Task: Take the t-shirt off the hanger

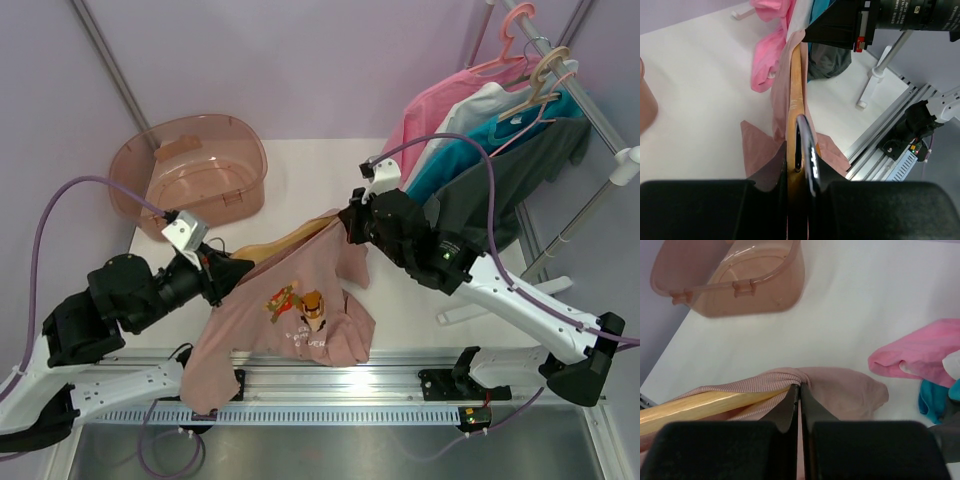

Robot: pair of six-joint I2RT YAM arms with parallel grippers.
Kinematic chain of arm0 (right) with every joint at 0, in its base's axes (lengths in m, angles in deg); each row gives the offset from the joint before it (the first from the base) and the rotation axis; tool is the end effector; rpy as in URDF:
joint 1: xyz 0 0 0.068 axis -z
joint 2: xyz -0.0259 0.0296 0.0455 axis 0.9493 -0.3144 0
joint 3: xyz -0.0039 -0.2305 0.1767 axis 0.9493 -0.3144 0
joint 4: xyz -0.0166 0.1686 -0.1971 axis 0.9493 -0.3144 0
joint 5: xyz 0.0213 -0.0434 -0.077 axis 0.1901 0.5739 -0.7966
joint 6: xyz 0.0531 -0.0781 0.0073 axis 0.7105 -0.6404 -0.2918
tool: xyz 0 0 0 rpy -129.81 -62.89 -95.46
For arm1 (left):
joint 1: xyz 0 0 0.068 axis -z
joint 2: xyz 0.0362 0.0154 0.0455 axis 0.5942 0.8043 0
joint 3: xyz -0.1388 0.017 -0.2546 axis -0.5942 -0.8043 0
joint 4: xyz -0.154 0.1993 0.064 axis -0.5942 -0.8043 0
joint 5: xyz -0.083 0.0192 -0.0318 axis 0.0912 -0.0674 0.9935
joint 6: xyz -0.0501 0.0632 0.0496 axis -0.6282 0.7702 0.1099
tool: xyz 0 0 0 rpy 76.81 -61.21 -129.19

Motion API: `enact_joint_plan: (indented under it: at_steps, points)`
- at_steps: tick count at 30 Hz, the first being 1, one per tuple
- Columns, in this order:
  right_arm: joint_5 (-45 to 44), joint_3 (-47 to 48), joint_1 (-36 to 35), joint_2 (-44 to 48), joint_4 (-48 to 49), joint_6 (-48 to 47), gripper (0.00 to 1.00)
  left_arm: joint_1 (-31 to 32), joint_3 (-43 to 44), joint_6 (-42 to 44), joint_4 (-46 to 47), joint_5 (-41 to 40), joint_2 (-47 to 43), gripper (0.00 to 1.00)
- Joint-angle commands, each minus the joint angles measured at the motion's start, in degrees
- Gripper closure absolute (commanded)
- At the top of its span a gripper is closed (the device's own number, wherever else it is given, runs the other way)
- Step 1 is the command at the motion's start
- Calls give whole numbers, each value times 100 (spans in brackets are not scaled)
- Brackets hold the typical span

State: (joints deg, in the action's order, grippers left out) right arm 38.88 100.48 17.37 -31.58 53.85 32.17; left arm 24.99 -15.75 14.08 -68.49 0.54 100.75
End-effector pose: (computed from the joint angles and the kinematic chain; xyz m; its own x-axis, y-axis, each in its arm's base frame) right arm 0.2064 0.2318 0.4001 -0.3744 0.0222 -0.9270 -0.4426 0.8742 0.1997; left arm 0.0714 -0.0887 0.4375 -0.2923 -0.0120 -0.9562 0.6889 0.6908 -0.2193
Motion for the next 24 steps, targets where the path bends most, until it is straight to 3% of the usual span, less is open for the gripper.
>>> enact_joint_plan:
  at_steps: [1,6,9,13,19,24]
  points:
    - [-853,83,340,-67,-102,-62,100,16,216,-40,759,141,-385,100]
    - [80,-436,1114,4,381,63,100,7,287,56,899,360,-702,100]
    - [722,-437,1194,-172,532,-17,100,16,120,92,1259,878,-861,100]
    - [908,-253,1203,-321,523,-78,100,16,33,57,1321,1187,-808,100]
    - [1154,-533,1194,-138,742,115,100,16,-91,83,1716,810,-1019,100]
    - [2888,-1394,1177,197,1769,738,100,16,-906,92,3565,554,-1449,100]
